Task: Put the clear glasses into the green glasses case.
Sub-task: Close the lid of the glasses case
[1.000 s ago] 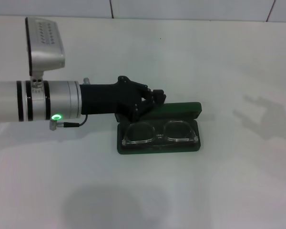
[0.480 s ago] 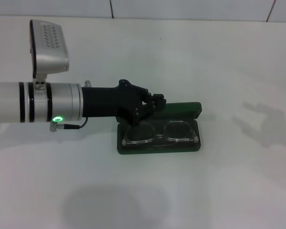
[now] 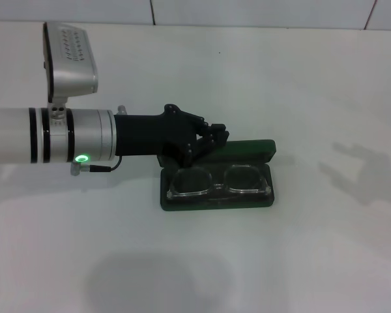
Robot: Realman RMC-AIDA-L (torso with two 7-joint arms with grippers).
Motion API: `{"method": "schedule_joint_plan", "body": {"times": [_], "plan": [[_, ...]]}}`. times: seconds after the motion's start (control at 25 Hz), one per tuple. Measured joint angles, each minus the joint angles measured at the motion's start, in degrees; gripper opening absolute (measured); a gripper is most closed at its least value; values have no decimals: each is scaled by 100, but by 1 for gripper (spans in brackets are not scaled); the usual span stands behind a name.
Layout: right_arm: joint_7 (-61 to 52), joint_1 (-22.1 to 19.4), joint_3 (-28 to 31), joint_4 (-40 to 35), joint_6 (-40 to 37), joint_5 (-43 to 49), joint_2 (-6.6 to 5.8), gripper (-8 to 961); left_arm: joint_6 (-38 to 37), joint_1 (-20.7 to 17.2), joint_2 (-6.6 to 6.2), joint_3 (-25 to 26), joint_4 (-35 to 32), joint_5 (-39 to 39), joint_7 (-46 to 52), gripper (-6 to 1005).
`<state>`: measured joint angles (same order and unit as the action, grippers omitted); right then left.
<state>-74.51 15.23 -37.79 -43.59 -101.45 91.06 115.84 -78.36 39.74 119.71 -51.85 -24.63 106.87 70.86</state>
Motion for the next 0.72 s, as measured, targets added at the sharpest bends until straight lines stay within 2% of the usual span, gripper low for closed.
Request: {"method": "schedule_joint_plan", "body": {"times": [0.36, 0.56, 0.72], "plan": [[77, -20, 0, 62, -15, -3, 0, 592, -72, -4, -16, -1, -19, -1, 48, 96], [77, -20, 14, 62, -27, -10, 0, 598, -65, -15, -18, -1, -19, -5, 23, 155], [83, -20, 24, 72, -44, -13, 0, 602, -24, -15, -17, -1, 15, -5, 15, 156]]}}
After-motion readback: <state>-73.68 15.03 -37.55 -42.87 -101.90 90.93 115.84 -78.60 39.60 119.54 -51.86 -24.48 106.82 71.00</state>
